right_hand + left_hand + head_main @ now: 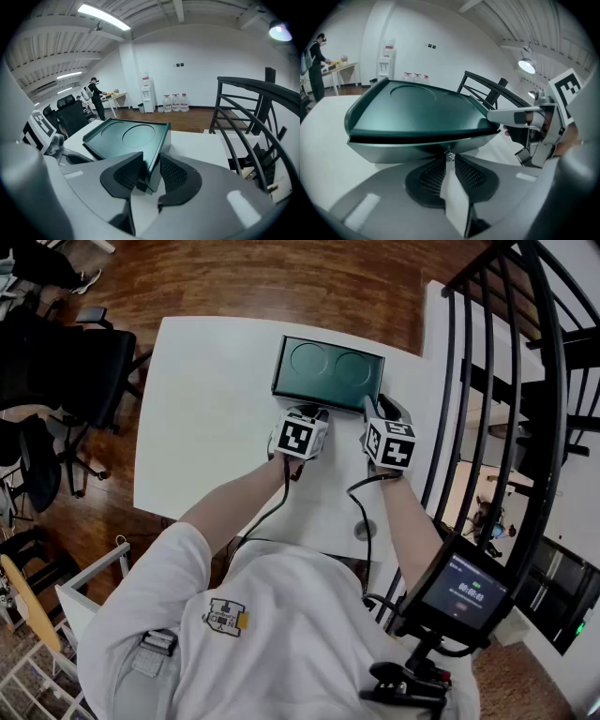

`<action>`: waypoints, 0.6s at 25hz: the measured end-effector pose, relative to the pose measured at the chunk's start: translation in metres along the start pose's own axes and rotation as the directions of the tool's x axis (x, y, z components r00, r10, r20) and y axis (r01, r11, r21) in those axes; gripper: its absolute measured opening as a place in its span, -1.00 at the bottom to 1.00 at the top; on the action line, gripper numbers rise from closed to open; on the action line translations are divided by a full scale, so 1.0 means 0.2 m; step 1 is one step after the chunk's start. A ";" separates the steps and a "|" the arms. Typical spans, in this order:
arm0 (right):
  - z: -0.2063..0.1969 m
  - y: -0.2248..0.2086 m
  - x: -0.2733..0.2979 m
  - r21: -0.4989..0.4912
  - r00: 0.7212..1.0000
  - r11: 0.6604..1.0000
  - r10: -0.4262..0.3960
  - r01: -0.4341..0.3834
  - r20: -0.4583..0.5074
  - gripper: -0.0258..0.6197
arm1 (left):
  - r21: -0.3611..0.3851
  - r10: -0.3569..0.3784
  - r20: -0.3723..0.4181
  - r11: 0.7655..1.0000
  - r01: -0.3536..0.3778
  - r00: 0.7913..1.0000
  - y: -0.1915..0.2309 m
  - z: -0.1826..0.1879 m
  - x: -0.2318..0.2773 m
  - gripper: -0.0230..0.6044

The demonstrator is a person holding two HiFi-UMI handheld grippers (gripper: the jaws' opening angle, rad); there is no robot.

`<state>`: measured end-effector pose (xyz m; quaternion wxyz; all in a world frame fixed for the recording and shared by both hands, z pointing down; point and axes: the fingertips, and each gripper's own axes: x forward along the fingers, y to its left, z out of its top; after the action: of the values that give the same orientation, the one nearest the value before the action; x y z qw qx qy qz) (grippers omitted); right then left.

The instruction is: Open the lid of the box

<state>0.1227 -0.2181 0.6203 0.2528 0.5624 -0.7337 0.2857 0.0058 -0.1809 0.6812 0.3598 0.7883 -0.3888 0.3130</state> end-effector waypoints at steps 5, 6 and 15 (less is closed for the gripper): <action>-0.01 -0.02 -0.01 0.001 1.000 1.000 -0.003 0.003 -0.002 -0.58 | -0.009 -0.027 -0.028 1.000 0.026 0.999 -0.09 -0.17 -0.10 -0.73; -0.01 -0.02 -0.01 0.000 1.000 1.000 -0.003 0.003 -0.002 -0.58 | -0.011 -0.035 -0.036 0.999 0.034 0.999 -0.11 -0.23 -0.11 -0.73; 0.00 -0.02 0.01 -0.004 1.000 1.000 0.008 -0.007 0.014 -0.58 | -0.012 -0.023 -0.040 1.000 0.022 0.999 -0.16 -0.48 -0.23 -0.73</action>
<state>0.1272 -0.2195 0.6224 0.2479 0.5610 -0.7381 0.2812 -0.0119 -0.0704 0.6873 0.3756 0.7841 -0.3743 0.3226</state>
